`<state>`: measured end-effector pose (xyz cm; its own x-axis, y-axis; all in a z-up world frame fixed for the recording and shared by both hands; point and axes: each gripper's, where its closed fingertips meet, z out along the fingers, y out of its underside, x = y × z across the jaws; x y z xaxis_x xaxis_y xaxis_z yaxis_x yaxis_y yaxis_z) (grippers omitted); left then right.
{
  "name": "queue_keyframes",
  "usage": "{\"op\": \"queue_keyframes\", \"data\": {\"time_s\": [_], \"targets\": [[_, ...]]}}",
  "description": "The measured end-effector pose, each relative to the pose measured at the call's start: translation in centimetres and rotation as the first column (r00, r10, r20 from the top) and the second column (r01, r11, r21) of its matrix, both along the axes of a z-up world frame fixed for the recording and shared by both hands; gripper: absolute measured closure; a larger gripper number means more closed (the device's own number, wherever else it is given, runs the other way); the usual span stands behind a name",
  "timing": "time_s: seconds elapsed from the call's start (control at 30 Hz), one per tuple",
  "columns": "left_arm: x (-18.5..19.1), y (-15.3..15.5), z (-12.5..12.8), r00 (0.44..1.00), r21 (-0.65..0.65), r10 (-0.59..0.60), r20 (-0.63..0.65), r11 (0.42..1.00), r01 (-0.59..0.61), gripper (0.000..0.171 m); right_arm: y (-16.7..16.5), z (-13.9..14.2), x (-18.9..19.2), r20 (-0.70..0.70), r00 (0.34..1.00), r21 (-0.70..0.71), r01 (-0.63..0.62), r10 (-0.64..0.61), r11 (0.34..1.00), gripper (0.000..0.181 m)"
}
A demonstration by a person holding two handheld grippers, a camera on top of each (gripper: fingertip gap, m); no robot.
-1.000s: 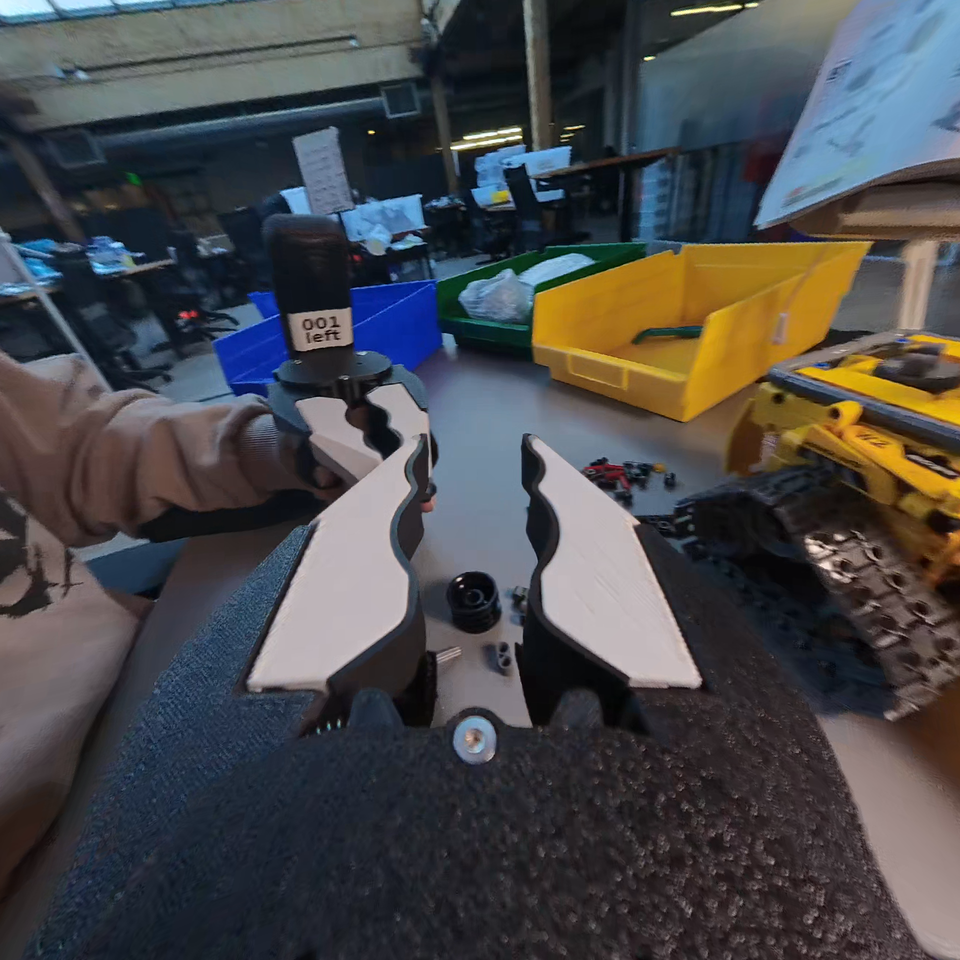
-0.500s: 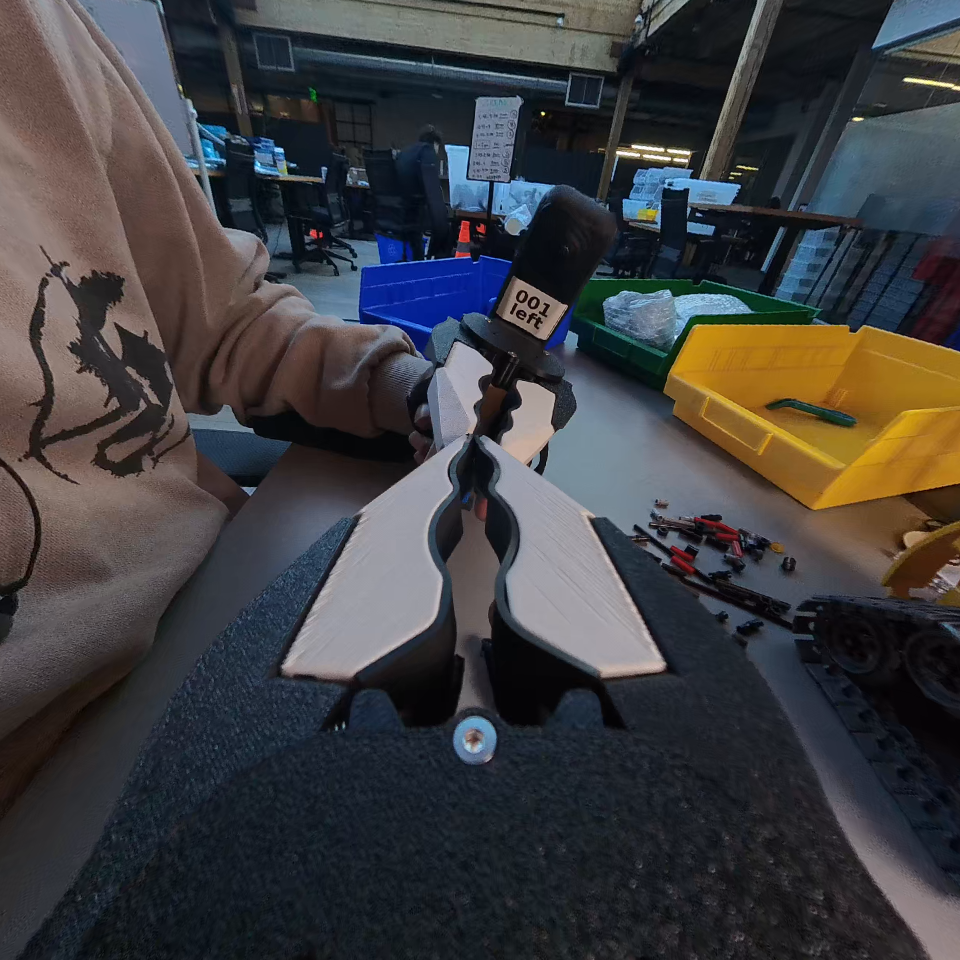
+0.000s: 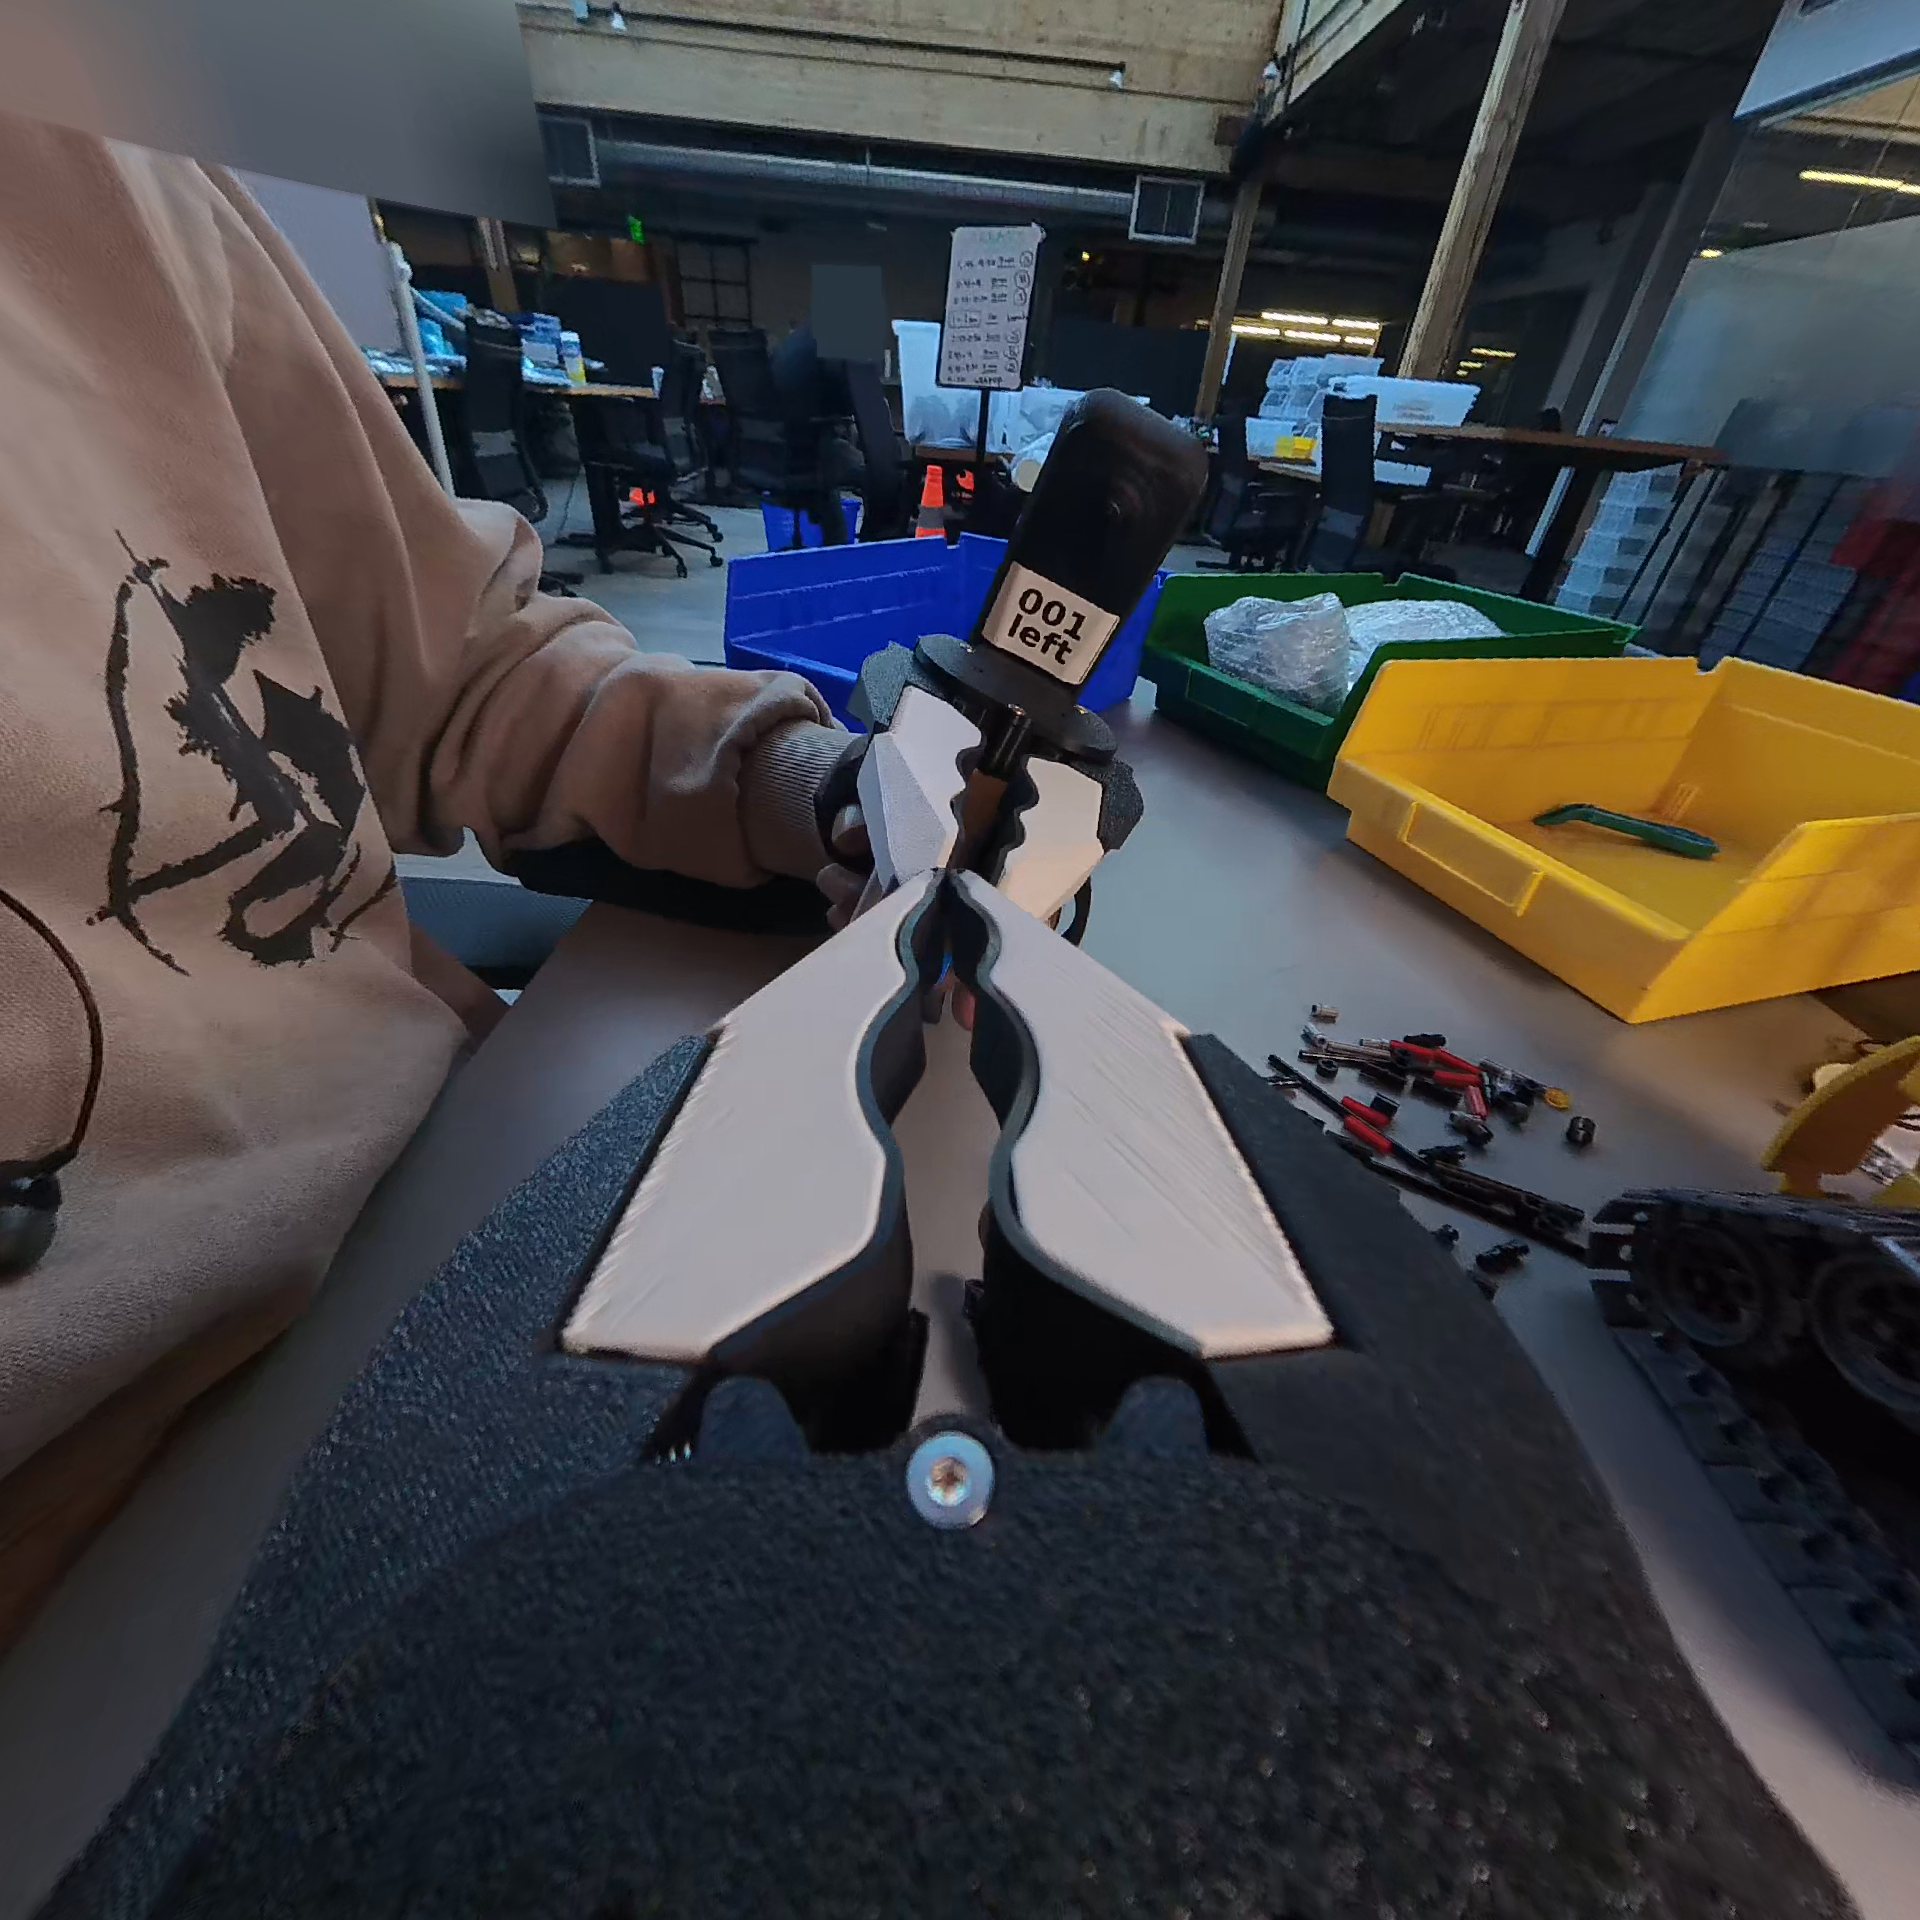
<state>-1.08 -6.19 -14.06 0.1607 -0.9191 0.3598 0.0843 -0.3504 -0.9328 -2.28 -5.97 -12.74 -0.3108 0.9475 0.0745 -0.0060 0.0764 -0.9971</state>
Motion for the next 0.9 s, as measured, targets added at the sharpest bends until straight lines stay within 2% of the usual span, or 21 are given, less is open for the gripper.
{"op": "queue_keyframes", "data": {"time_s": [0.13, 0.2, 0.3, 0.5, 0.73, 0.83, 0.9], "targets": [[-0.2, 0.0, 0.1, 1.000, 0.016, 0.015, -0.009, 1.000, -0.015, 0.165, 0.3, 0.0, 0.1, -0.004, 1.000, 0.004, 0.004, -0.004, 1.000, 0.181], [-0.3, -0.1, 0.3, 1.000, 0.027, 0.018, -0.003, 0.999, -0.018, 0.165, 0.5, 0.1, 0.3, -0.003, 1.000, -0.006, 0.002, -0.002, 1.000, 0.166], [-0.6, -0.2, 0.5, 1.000, 0.033, 0.020, 0.003, 0.999, -0.020, 0.165, 0.2, -0.5, 0.2, 0.028, 0.999, -0.002, -0.019, 0.019, 1.000, 0.157], [-0.2, -0.6, 0.2, 1.000, 0.037, -0.005, -0.011, 0.999, 0.005, 0.165, -0.5, -0.9, -0.4, 0.037, 0.999, 0.005, -0.019, 0.019, 1.000, 0.161], [-0.3, -0.2, 0.4, 1.000, 0.055, 0.029, -0.011, 0.998, -0.028, 0.165, -0.1, -0.9, -0.4, 0.044, 0.999, -0.029, -0.012, 0.013, 1.000, 0.161], [-0.7, -0.1, 0.9, 0.999, 0.045, 0.034, 0.021, 0.998, -0.035, 0.165, 0.1, -1.0, -0.1, 0.049, 0.999, -0.037, -0.022, 0.024, 0.999, 0.174], [-0.8, 0.0, 0.9, 0.999, 0.031, 0.035, 0.030, 0.999, -0.036, 0.165, 0.1, -1.0, -0.3, 0.048, 0.999, -0.039, -0.010, 0.012, 0.999, 0.175]]}}
